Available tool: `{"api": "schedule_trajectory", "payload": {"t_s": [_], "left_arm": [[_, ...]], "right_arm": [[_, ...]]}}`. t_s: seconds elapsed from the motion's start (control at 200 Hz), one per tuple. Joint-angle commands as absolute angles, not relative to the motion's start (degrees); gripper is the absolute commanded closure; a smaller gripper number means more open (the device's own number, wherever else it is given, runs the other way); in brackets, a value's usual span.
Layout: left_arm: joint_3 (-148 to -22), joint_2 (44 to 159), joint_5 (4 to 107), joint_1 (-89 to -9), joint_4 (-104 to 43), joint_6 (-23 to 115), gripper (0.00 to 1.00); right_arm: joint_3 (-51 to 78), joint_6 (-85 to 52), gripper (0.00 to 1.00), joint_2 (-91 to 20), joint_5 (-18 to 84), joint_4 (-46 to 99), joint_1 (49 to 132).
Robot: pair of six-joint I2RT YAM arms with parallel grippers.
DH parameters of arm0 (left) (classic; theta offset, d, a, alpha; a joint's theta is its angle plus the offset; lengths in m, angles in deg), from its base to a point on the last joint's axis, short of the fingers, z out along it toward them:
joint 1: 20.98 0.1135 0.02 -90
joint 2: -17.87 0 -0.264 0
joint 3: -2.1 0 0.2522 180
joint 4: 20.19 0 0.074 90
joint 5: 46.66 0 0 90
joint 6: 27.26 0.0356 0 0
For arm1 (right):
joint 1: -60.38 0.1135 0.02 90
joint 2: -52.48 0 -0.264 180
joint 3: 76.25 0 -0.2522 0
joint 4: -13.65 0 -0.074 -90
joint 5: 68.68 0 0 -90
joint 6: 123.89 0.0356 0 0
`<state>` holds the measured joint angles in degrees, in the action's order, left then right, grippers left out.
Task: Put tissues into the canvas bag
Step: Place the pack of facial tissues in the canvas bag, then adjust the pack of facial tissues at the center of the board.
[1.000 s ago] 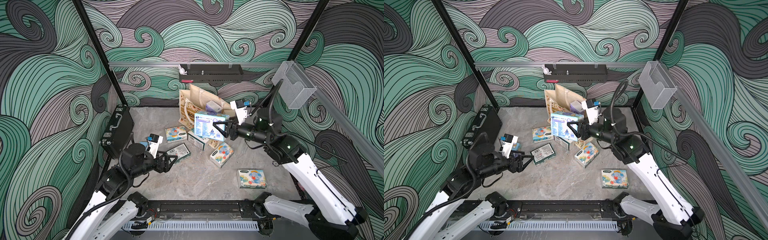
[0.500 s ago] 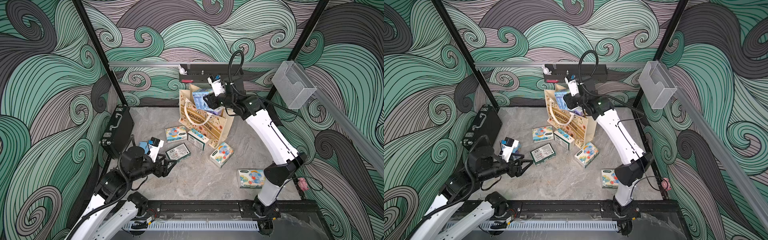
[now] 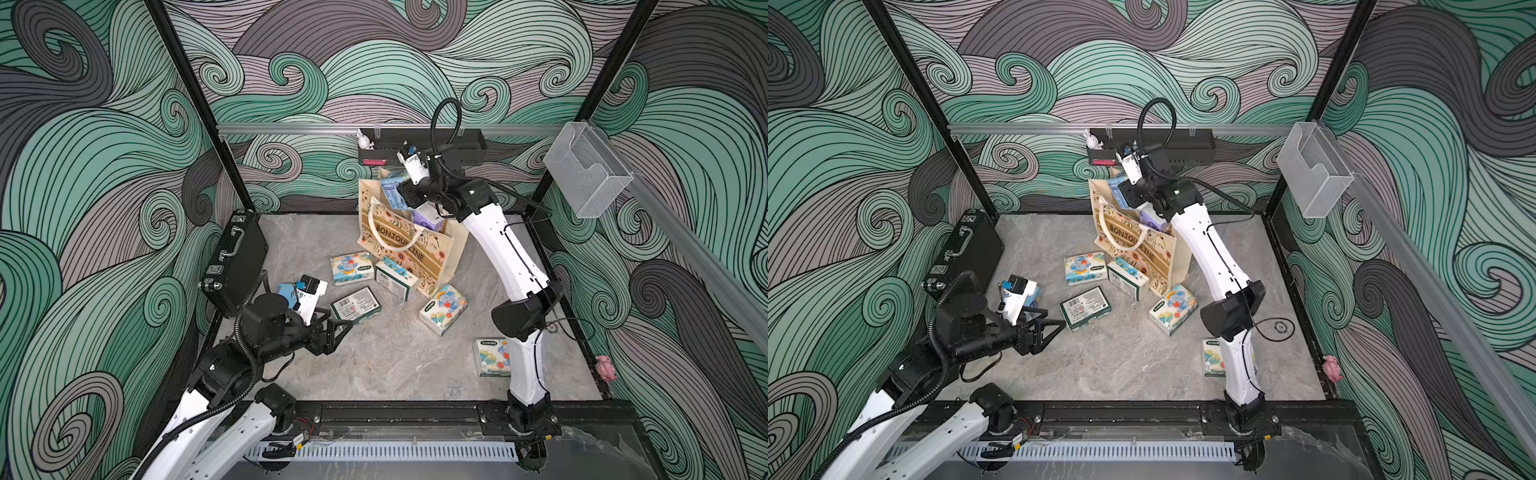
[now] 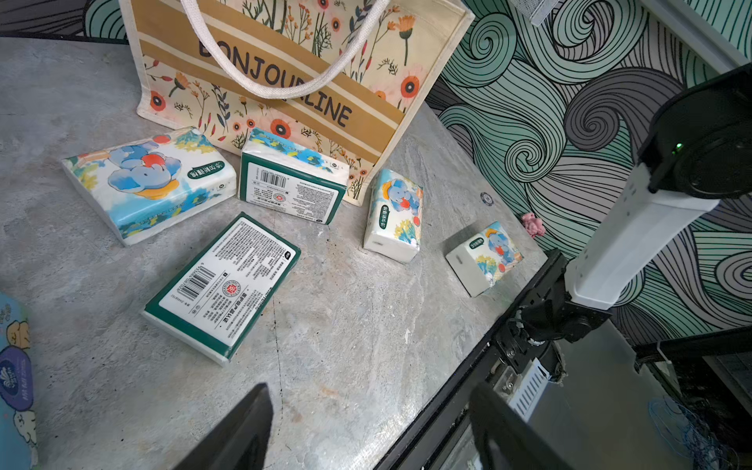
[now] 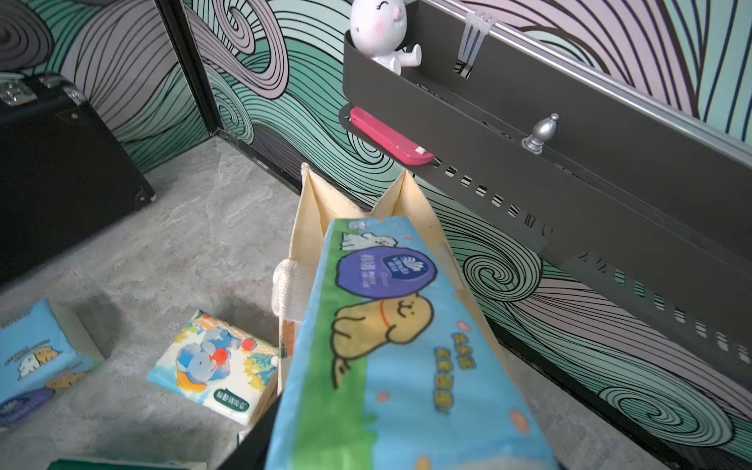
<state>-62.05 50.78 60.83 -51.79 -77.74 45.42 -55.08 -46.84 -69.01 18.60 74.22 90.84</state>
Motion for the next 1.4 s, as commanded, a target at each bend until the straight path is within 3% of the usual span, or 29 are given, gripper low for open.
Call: {"api": "schedule_trajectory", "payload": {"t_s": [0.0,0.41,0.53,0.741,1.111,1.396], "left_arm": [[-62.1,50.9,60.9,-51.4,-78.7,46.1,0.22],[-62.2,52.9,60.2,-51.4,-78.9,45.8,0.23],[-62.1,53.7,59.6,-51.4,-78.9,45.6,0.22],[-61.9,56.2,58.9,-51.4,-78.7,45.0,0.22],[-63.3,68.6,58.6,-51.4,-79.2,42.4,0.22],[-64.4,86.7,69.3,-51.6,-61.8,31.8,0.22]], "right_arm": [[-57.4,-47.1,0.18,-68.9,16.7,74.2,89.9],[-47.3,-39.7,0.13,-58.2,21.9,74.3,88.8],[-35.6,-35.4,0.04,-51.1,18.5,72.5,88.5],[-15.7,-16.7,0.0,-38.6,6.2,70.0,85.6],[27.3,-5.8,0.01,-8.1,15.7,63.5,85.5],[50.2,-4.3,0.01,9.6,22.8,62.8,85.5]]}}
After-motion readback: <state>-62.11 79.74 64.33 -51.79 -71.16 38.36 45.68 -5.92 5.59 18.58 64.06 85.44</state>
